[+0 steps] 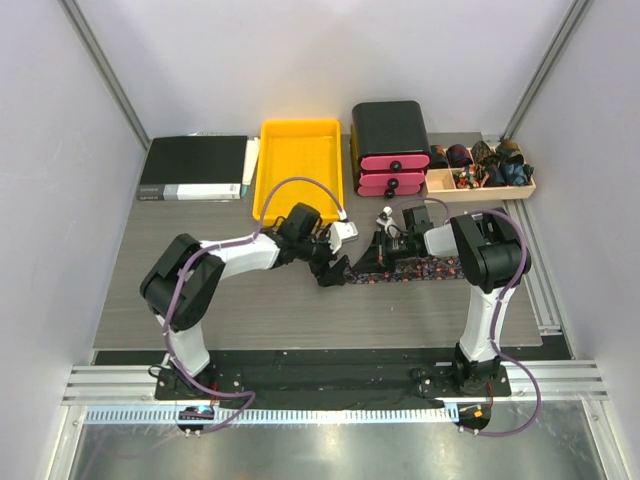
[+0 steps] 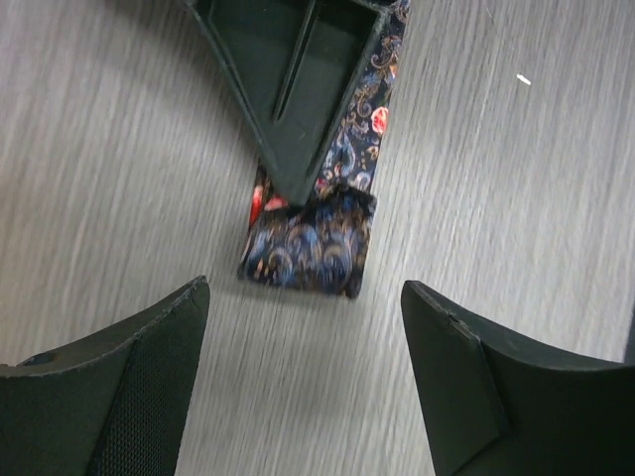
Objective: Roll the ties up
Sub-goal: Roll the tie at the center of the board.
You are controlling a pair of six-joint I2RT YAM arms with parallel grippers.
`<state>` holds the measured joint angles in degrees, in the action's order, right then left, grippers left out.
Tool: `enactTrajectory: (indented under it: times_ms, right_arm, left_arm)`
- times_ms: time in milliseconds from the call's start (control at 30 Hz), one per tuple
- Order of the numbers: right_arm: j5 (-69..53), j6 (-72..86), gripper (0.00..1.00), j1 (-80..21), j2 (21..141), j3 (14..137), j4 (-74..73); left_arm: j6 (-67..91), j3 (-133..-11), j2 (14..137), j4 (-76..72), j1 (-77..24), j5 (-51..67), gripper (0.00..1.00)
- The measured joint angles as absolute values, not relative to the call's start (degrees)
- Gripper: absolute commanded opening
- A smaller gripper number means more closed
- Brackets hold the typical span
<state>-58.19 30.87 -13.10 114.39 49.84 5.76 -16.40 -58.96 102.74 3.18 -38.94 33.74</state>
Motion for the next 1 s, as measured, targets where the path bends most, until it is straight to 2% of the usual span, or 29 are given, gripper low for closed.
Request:
enactTrajectory:
  times_ms: [100, 200, 233, 333, 433, 533, 633, 733, 1000]
  right_arm:
    - [-58.26, 30.63, 0.01, -13.10, 114.34, 49.63, 6.22]
    - [-58.37, 30.52, 0.01, -13.10, 114.34, 49.54, 6.44]
    - [-58.35, 30.44, 0.01, -13.10, 114.34, 49.54, 6.46]
    - [-58.43, 30.41, 0.02, -13.10, 114.34, 49.54, 6.46]
    - [-58.39, 30.33, 0.09, -13.08, 114.34, 49.80, 5.87]
    - [-58.28, 30.30, 0.19, -13.04, 114.26, 50.68, 3.97]
    - [-57.65, 30.24, 0.37, -12.82, 113.73, 52.03, 0.75]
    - [-56.49, 29.39, 0.49, -12.27, 112.36, 53.67, -2.68]
    - [-55.81, 27.49, 0.51, -8.93, 108.71, 54.74, -9.54]
  left_arm:
    - [-15.38, -59.11, 105.30, 0.86, -39.68, 33.69, 0.74]
    - [-15.27, -59.31, 107.20, -0.38, -40.32, 33.71, 0.61]
    - [-15.33, -59.68, 107.48, -0.34, -40.56, 33.61, 0.53]
    - [-17.04, -61.82, 108.75, 1.54, -41.43, 31.97, 0.38]
    - [-19.92, -64.14, 109.27, 5.65, -42.57, 29.30, 0.29]
    - [-23.00, -66.50, 109.69, 9.89, -43.81, 25.87, 0.26]
    - [-25.80, -68.95, 110.24, 13.80, -44.71, 22.74, 0.24]
    - [-27.92, -71.46, 111.18, 17.65, -45.45, 19.94, 0.24]
    - [-30.76, -78.11, 114.24, 26.15, -46.39, 16.25, 0.26]
